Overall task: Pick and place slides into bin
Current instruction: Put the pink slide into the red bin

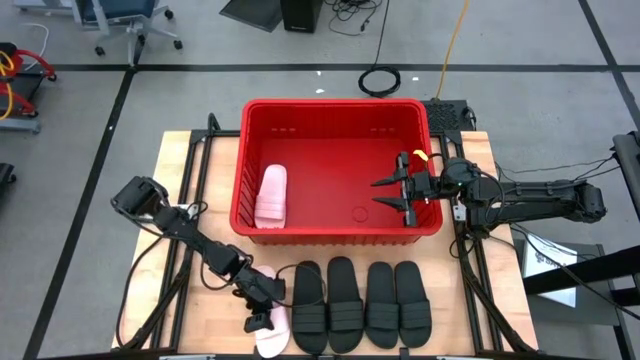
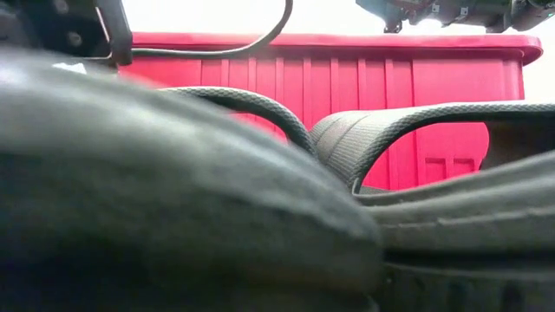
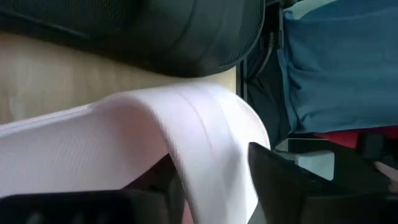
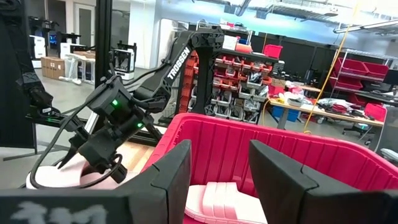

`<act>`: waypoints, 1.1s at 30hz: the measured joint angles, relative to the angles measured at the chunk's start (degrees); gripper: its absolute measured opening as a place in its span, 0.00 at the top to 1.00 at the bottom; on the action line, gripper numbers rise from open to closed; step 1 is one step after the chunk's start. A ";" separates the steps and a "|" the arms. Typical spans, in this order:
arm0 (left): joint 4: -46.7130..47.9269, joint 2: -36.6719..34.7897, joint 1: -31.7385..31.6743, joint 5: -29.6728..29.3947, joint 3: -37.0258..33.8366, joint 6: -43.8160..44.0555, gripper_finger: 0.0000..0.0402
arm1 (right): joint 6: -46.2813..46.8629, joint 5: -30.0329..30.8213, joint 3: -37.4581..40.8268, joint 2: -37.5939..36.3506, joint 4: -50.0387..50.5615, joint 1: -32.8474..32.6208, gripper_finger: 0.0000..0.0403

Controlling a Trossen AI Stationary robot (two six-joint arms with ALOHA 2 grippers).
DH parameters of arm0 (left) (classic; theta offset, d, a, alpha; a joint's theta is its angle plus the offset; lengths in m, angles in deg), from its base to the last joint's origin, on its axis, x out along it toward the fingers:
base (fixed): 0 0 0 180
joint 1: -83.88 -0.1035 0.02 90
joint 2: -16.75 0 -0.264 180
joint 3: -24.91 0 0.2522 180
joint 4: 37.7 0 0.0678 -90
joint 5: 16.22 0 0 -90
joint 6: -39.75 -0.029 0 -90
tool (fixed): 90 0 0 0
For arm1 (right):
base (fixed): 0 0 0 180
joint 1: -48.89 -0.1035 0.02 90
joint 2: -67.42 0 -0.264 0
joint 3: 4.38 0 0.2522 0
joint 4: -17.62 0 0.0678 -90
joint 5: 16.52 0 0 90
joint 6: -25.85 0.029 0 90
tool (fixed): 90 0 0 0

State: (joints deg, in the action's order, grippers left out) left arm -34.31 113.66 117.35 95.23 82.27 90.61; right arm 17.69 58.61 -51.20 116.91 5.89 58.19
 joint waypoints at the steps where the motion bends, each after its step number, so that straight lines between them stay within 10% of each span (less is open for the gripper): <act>1: -0.15 0.02 0.00 0.02 0.00 -0.37 0.69 | 0.00 0.00 0.00 0.00 0.00 0.00 0.63; 10: -0.91 0.00 0.00 0.20 0.00 -2.43 0.98 | 0.00 0.00 0.00 0.00 0.00 0.00 0.63; 33: -16.96 -3.10 -2.33 10.26 0.00 -7.51 0.98 | -0.02 0.00 -0.02 0.00 -0.03 -0.01 0.63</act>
State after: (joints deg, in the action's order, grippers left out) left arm -51.27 110.56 115.02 105.49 82.27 83.10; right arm 17.67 58.61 -51.22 116.91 5.85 58.18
